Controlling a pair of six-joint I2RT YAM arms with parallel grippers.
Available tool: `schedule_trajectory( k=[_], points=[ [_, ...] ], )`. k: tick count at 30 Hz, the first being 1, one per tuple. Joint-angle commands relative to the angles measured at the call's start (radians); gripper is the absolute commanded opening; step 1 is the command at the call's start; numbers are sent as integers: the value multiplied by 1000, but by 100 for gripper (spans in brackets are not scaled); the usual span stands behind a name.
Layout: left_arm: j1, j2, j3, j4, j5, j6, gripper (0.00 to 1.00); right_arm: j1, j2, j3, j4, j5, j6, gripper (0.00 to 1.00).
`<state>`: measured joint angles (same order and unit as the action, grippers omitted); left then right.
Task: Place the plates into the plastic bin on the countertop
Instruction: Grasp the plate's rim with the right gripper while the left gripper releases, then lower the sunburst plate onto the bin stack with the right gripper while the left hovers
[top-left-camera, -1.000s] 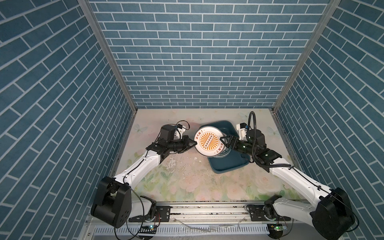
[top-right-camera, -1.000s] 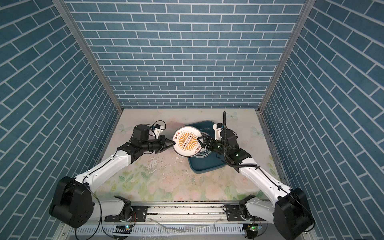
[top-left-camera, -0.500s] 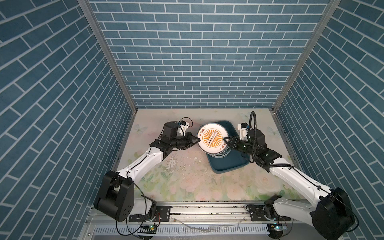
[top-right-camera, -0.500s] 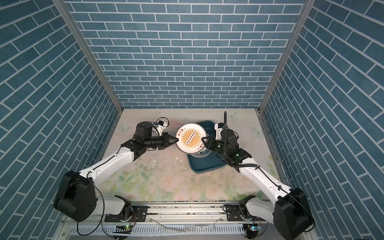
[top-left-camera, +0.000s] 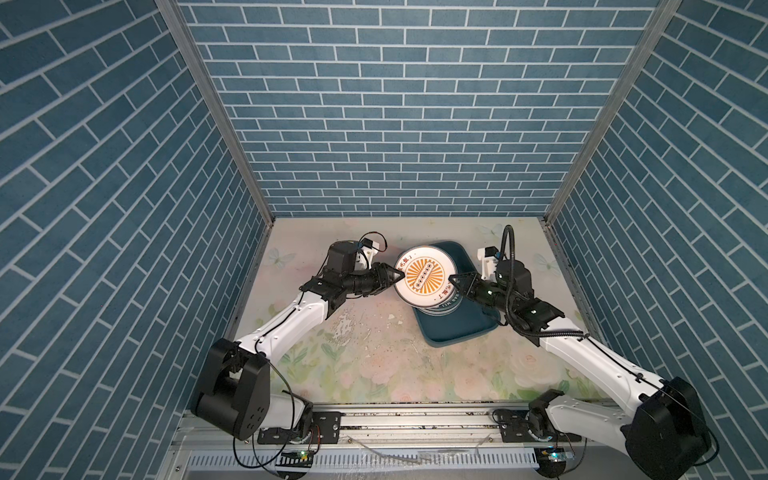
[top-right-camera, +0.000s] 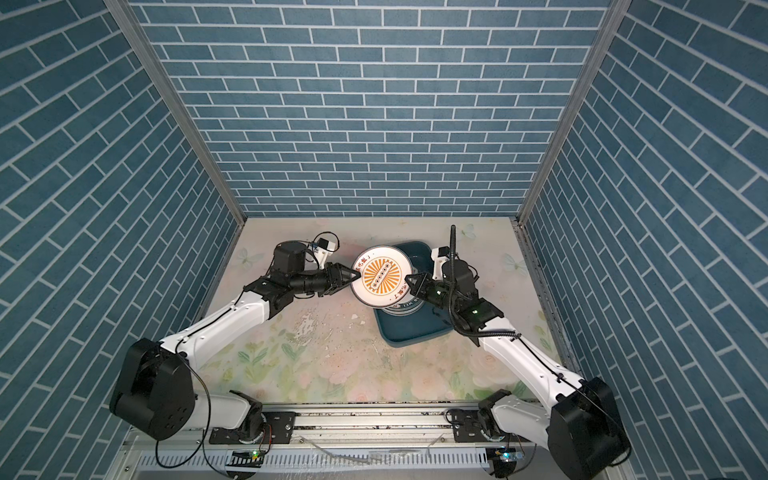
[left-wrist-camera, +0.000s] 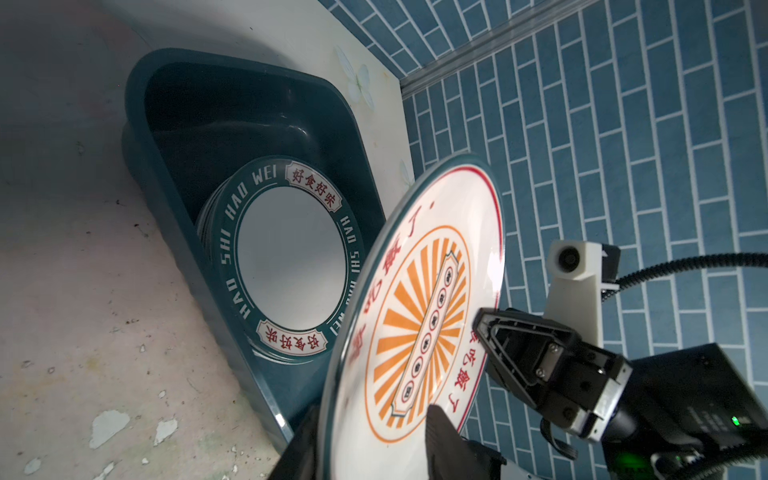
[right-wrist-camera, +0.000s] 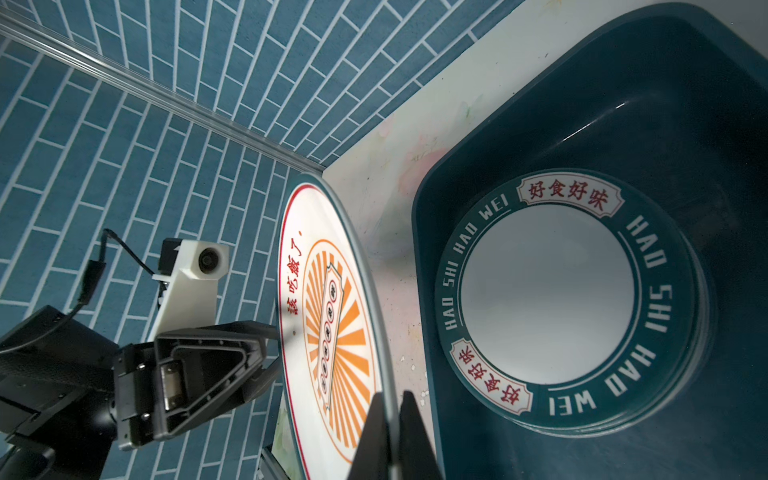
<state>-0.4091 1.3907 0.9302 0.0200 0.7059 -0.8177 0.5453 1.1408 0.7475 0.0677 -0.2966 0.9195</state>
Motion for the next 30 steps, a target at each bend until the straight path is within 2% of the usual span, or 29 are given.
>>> schedule_trajectory(
  k=[1, 6, 11, 15, 22, 30],
  points=[
    [-4, -42, 18, -2, -81, 32, 63, 6, -13, -13, 10, 0, 22, 0],
    [-4, -144, 16, -134, -266, 97, 80, 5, -44, -23, -27, 52, 24, 0],
    [-18, -267, -50, -96, -298, 109, 99, -8, -57, -25, -85, 103, 28, 0],
    [-76, -323, -72, -128, -373, 116, 100, -25, -50, -27, -96, 105, 46, 0],
    [-214, -325, -90, -38, -446, 146, 100, -53, -31, -23, -97, 108, 61, 0],
    [-263, -344, -86, -25, -484, 216, 100, -70, -22, -32, -99, 185, 90, 0]
  ],
)
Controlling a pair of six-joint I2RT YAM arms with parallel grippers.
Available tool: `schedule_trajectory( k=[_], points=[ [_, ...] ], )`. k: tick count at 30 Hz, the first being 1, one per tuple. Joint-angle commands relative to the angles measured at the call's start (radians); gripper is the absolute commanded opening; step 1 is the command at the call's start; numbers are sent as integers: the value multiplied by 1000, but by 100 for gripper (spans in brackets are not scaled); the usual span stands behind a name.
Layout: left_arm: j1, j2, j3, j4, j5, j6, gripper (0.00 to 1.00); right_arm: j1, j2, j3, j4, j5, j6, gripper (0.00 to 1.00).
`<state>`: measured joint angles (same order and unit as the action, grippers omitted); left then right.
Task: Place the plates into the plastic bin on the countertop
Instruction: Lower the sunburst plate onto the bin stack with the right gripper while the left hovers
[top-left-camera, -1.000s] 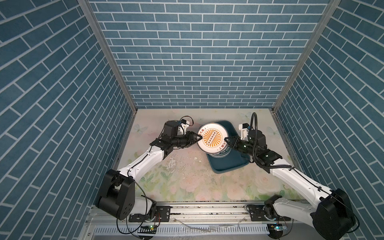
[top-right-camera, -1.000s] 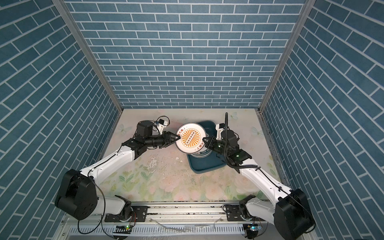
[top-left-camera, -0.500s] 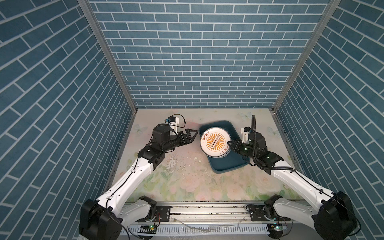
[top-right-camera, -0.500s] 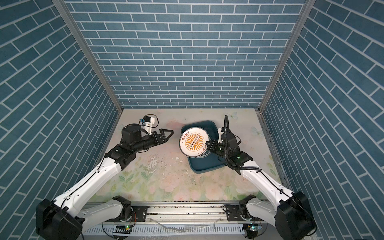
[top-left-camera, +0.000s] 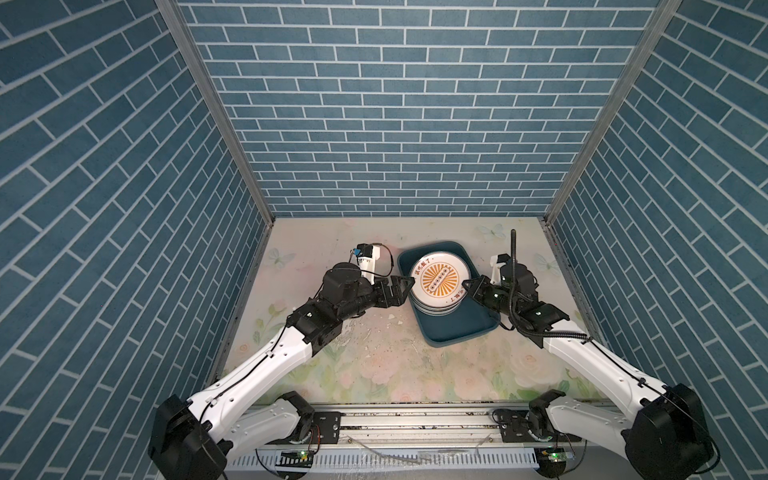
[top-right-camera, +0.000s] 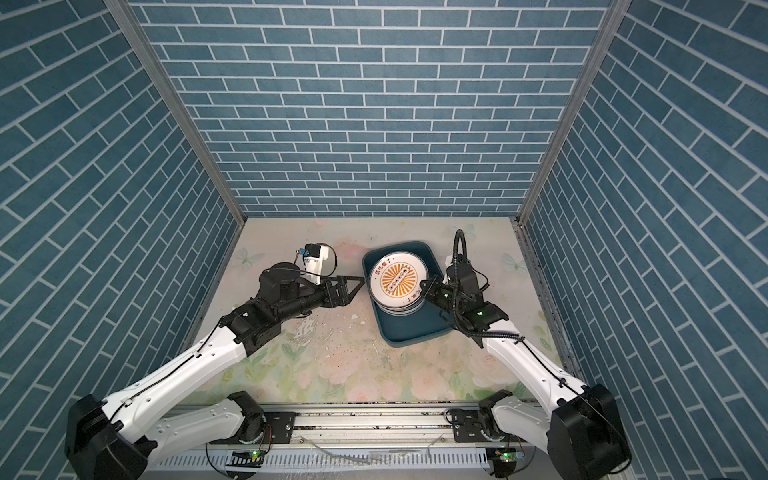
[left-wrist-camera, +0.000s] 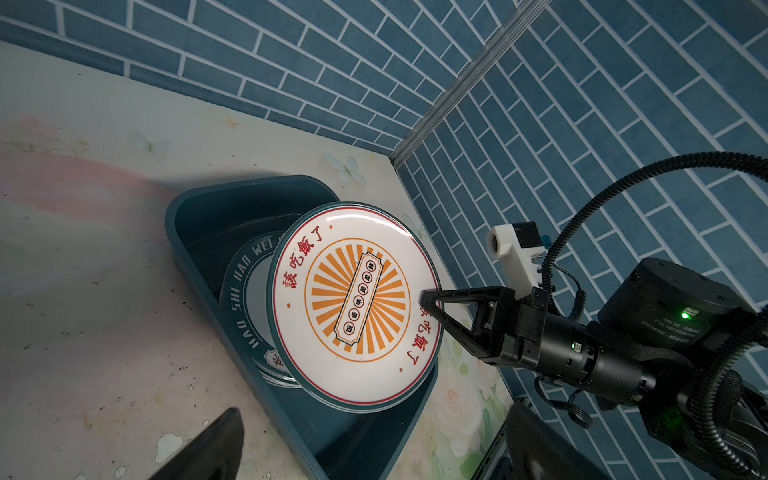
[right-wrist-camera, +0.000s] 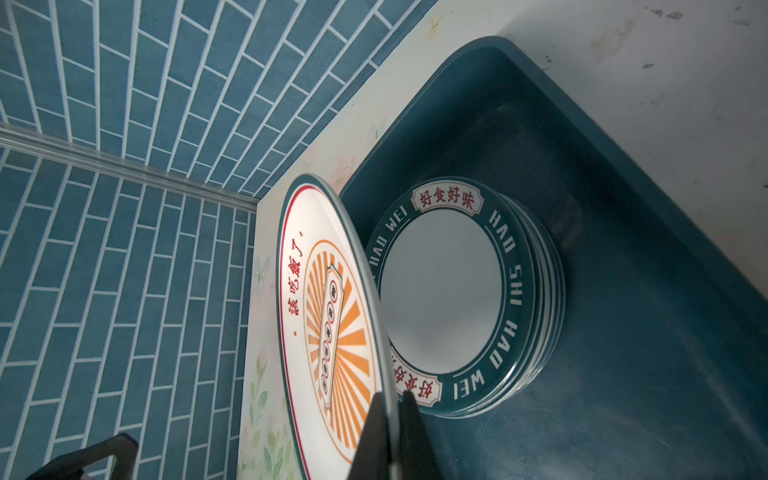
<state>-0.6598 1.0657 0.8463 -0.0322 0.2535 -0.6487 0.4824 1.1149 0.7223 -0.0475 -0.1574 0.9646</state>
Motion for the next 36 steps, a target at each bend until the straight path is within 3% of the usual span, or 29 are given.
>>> schedule_trajectory(
  k=[1, 19, 36],
  points=[
    [-15, -25, -6, 33, -35, 52, 100, -7, 6, -7, 11, 53, 46, 0],
    [-20, -88, -32, 7, -86, 103, 100, -40, 79, -1, 24, 59, 49, 0],
    [-20, -35, 6, 20, -77, 131, 100, -61, 220, 43, 96, -2, 45, 0]
  ],
)
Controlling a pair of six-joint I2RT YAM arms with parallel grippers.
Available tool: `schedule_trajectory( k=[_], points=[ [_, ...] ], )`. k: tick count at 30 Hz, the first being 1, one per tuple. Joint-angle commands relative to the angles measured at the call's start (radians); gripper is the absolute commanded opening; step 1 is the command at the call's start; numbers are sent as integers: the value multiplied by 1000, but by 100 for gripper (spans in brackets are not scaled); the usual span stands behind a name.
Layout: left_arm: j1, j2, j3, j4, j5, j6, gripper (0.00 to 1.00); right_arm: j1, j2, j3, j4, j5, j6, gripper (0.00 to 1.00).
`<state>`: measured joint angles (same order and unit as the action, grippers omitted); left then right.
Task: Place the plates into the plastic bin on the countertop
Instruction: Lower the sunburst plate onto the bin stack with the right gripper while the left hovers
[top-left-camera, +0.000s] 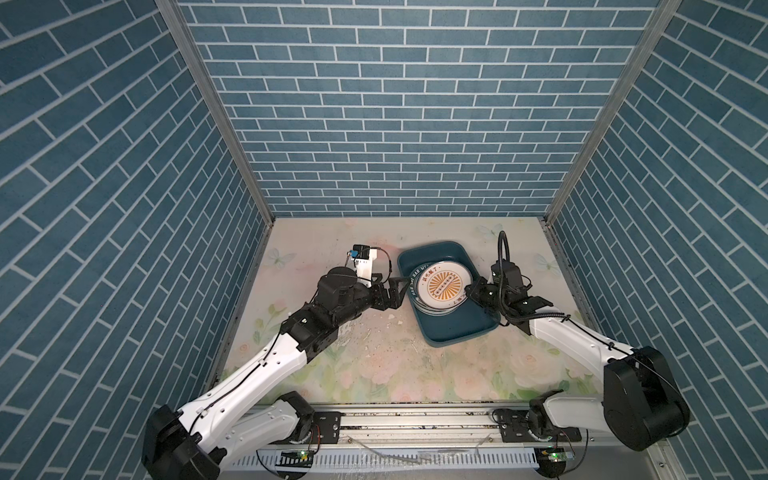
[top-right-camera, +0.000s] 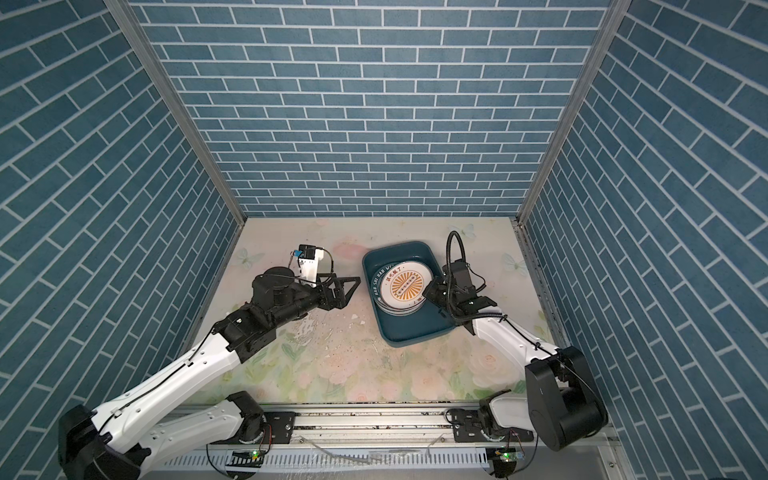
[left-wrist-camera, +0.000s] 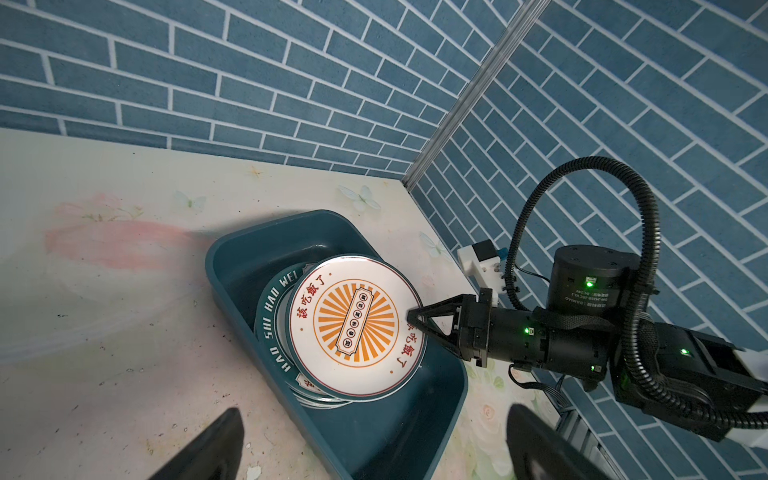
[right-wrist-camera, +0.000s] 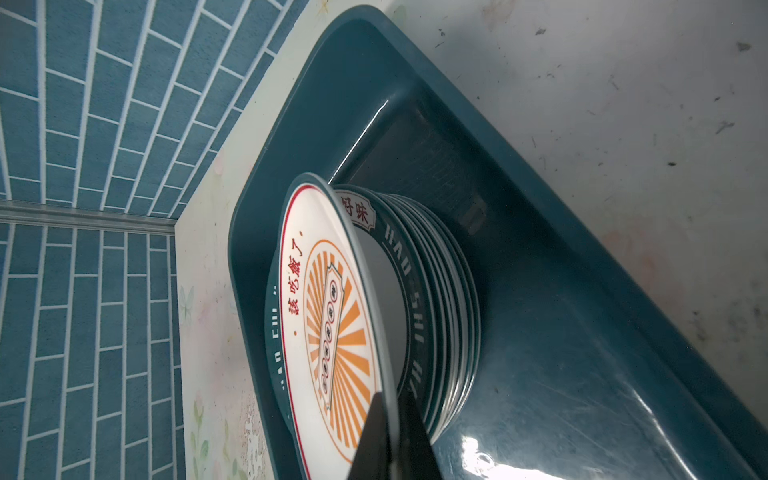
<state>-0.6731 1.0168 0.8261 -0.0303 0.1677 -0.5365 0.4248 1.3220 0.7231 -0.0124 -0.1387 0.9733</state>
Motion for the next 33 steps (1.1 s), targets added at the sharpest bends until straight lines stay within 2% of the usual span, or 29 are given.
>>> schedule_trajectory(
  k=[1, 33],
  points=[
    [-6, 20, 30, 21, 9, 20, 100, -5, 20, 44, 66, -21, 36, 0],
    [-2, 47, 39, 30, 16, 9, 100, -4, 194, 120, 107, -155, 29, 0]
  ],
)
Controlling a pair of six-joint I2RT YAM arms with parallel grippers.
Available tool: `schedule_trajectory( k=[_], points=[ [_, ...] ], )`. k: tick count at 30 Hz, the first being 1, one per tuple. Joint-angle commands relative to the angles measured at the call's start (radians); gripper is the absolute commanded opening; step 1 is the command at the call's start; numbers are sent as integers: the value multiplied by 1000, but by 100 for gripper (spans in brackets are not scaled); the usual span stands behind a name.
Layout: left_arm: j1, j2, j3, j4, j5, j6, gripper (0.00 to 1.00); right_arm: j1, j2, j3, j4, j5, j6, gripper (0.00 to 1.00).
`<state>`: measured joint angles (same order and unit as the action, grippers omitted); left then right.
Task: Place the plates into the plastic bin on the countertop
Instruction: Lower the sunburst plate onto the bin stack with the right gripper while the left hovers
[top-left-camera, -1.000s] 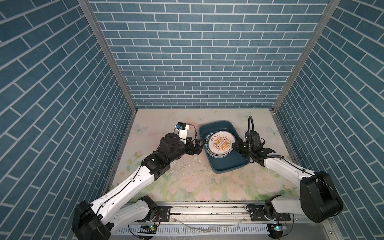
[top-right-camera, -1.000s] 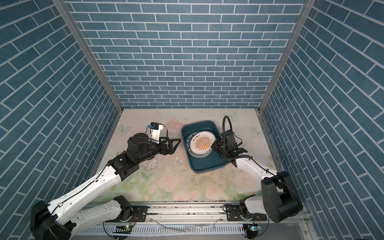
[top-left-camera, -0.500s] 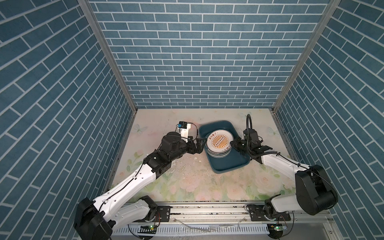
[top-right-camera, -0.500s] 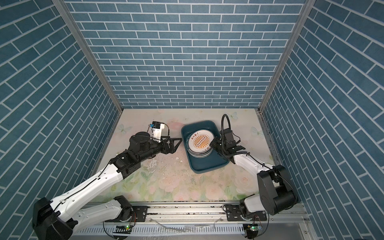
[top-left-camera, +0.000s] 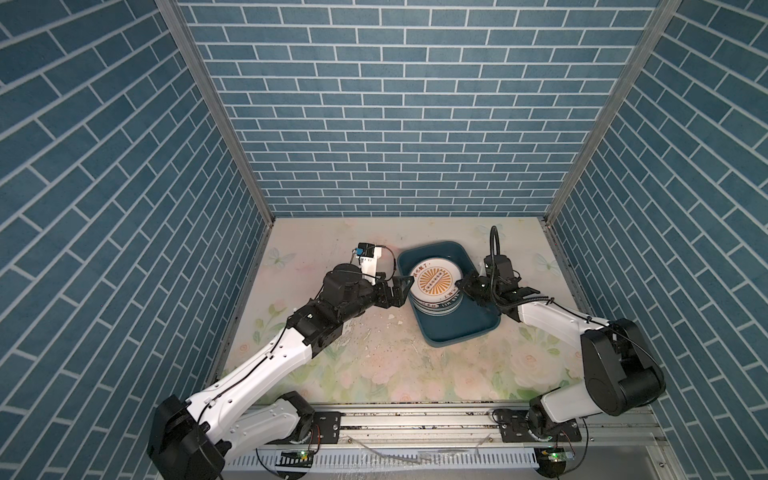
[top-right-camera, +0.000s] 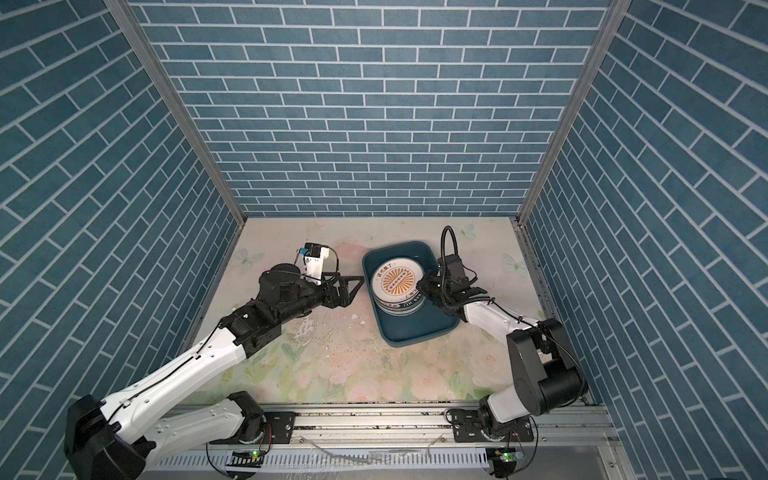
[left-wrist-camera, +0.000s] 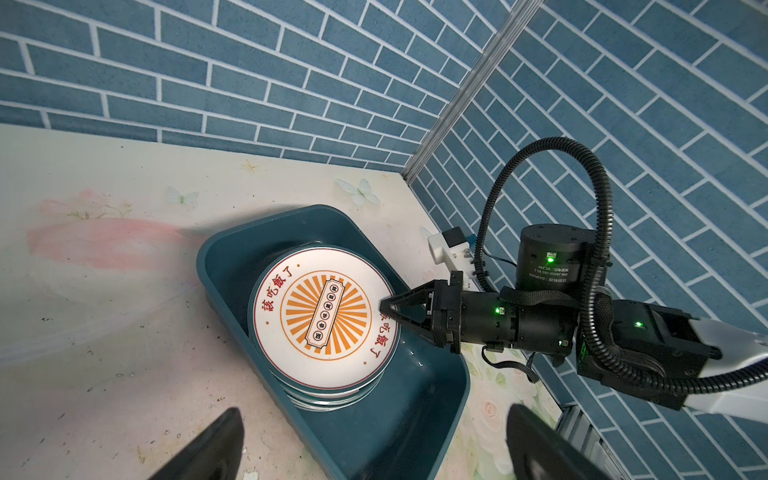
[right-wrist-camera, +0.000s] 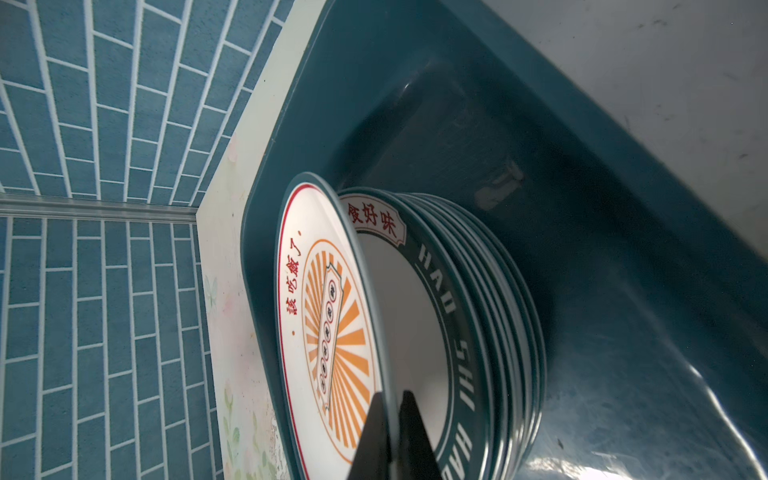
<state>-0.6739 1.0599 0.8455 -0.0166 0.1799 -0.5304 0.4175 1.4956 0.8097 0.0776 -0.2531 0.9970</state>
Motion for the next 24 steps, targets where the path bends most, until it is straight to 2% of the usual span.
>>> schedule_trajectory(
  k=[1, 12, 16, 24],
  points=[
    [-1, 4, 20, 17, 3, 3, 100, 3, 26, 36, 16, -45, 4, 0],
    [1, -3, 15, 14, 9, -2, 100, 3, 28, 48, -38, -30, -24, 0],
    [2, -9, 12, 9, 8, -1, 100, 2, 17, 45, -56, -12, -28, 6],
    [2, -18, 4, 10, 5, -3, 100, 3, 12, 48, -62, -14, -32, 7]
  ],
)
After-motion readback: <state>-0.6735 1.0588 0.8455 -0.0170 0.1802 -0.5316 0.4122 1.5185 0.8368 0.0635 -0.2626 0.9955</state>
